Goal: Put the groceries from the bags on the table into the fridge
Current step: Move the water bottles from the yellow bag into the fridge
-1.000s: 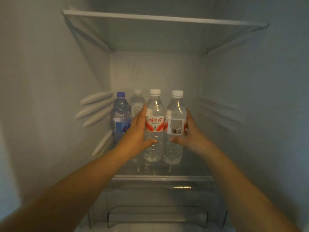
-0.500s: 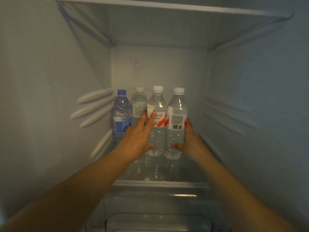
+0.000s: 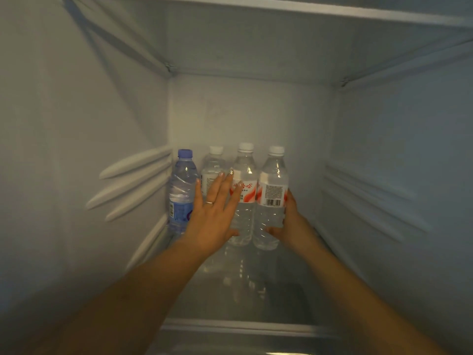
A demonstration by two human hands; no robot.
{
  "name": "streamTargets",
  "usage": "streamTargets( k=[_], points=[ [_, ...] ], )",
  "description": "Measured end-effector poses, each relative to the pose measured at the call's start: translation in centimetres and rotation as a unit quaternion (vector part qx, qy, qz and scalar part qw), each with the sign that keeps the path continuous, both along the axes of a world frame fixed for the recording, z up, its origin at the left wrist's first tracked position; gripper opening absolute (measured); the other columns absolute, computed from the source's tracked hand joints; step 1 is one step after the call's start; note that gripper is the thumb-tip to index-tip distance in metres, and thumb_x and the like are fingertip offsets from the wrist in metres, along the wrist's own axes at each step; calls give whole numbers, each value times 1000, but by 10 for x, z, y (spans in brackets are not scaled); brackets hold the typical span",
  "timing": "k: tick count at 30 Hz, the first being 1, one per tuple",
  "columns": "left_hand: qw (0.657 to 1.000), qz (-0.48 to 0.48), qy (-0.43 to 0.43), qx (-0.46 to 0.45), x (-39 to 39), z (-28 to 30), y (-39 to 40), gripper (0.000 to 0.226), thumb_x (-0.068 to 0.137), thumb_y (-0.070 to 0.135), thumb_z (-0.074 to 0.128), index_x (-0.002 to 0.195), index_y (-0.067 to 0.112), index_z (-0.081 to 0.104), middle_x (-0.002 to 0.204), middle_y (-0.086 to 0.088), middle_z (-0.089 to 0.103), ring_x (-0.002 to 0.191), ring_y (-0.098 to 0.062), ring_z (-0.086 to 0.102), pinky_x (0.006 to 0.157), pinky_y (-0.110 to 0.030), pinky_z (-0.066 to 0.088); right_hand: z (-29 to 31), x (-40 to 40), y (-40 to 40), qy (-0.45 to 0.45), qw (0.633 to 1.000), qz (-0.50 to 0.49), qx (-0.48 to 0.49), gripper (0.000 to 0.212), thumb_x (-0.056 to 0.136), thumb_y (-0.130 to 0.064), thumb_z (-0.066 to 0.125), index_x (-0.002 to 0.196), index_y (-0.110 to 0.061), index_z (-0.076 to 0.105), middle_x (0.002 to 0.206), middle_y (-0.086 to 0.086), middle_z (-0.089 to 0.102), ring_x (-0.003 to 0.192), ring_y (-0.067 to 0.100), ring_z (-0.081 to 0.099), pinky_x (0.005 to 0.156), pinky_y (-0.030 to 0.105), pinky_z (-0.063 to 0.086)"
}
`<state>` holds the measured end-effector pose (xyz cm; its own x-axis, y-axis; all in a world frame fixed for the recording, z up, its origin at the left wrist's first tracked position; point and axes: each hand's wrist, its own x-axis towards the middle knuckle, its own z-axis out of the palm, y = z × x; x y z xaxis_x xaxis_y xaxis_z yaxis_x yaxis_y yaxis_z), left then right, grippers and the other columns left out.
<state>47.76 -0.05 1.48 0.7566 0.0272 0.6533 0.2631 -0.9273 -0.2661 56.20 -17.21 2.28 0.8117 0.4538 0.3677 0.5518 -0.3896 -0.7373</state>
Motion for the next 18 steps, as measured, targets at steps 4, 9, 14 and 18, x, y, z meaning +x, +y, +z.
streamTargets(
  k=[4, 9, 14, 18],
  points=[
    [999, 18, 29, 21, 12, -1, 3, 112, 82, 64, 51, 138, 13, -32, 143, -15, -41, 132, -33, -36, 107, -61, -13, 4, 9, 7, 0, 1000, 6, -5, 103, 73, -15, 78, 147, -25, 8, 142, -1, 44, 127, 23, 46, 100, 37, 40],
    [999, 32, -4, 29, 25, -4, 10, 119, 75, 63, 61, 142, 9, -20, 149, -18, -25, 136, -35, -26, 106, -63, -9, 7, 17, 14, -3, 1000, 10, -8, 100, 74, -15, 77, 147, -22, 10, 141, 2, 45, 126, 25, 47, 102, 40, 42],
    [998, 22, -34, 56, 33, -4, 13, 122, 57, 61, 77, 144, 7, 11, 153, -21, 14, 141, -38, 2, 107, -64, 17, 10, 26, 19, 0, 1000, 18, 5, 88, 74, -13, 77, 142, -20, 21, 136, 1, 49, 123, 21, 49, 99, 35, 43],
    [996, 11, -55, 74, 34, -3, 19, 120, 53, 60, 80, 142, 7, 19, 151, -22, 24, 140, -37, 9, 104, -64, 22, 9, 31, 19, 13, 999, 32, 10, 90, 73, -14, 77, 142, -23, 20, 133, -2, 50, 120, 19, 51, 99, 36, 44]
  ],
)
